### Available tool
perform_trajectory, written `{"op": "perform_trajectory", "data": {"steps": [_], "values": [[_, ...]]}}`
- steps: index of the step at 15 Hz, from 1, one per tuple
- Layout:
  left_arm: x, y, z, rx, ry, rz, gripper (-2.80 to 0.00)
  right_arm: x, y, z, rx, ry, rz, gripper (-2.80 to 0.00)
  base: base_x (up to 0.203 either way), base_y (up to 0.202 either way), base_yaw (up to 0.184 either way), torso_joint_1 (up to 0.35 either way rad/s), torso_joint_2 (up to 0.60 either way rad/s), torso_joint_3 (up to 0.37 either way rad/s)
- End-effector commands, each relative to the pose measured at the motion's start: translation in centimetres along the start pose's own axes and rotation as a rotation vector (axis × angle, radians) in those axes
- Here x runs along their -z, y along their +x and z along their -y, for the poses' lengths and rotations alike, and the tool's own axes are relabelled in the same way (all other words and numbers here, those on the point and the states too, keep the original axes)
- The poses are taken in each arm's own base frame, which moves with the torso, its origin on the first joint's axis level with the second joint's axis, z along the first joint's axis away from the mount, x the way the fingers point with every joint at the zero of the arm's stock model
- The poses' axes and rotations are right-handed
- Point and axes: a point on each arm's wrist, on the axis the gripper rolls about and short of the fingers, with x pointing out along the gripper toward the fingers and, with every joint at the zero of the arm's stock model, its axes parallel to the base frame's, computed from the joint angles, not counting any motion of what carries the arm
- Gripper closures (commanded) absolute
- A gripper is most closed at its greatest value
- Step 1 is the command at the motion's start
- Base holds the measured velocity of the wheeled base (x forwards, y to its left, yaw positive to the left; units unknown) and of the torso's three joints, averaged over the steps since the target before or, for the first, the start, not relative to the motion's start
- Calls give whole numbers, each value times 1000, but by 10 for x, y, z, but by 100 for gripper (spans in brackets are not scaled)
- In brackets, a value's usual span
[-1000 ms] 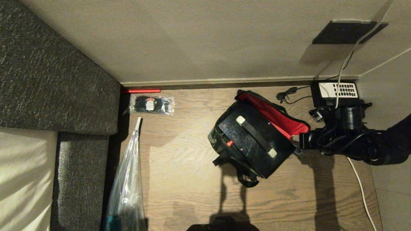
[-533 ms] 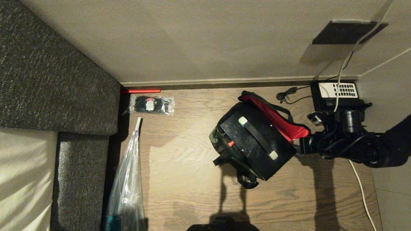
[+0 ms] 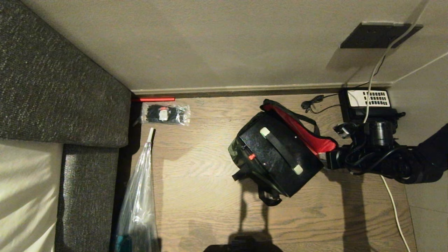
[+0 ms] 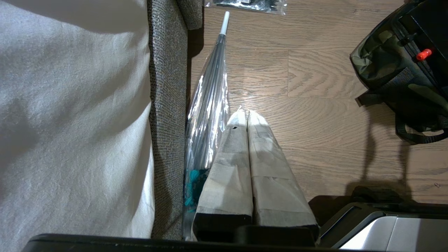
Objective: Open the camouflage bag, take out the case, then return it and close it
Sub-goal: Close the top of the storage box
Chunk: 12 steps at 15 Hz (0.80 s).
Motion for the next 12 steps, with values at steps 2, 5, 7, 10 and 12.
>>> {"op": "perform_trajectory", "data": {"steps": [2, 5, 7, 10, 12], "values": [[0, 0, 0, -1, -1, 1, 0, -8, -3, -1, -4, -20, 30, 0, 0, 0, 0, 0, 0, 0], [0, 0, 0, -1, -1, 1, 0, -17, -8, -1, -5, -30, 59, 0, 0, 0, 0, 0, 0, 0], [0, 0, 0, -1, -1, 1, 0, -28, -22, -4, -1, -39, 99, 0, 0, 0, 0, 0, 0, 0], [0, 0, 0, -1, -1, 1, 0, -39, -46, -11, -5, -38, 115, 0, 0, 0, 0, 0, 0, 0], [0, 0, 0, -1, 0, 1, 0, -46, -68, -20, -23, -41, 110, 0, 0, 0, 0, 0, 0, 0]]}}
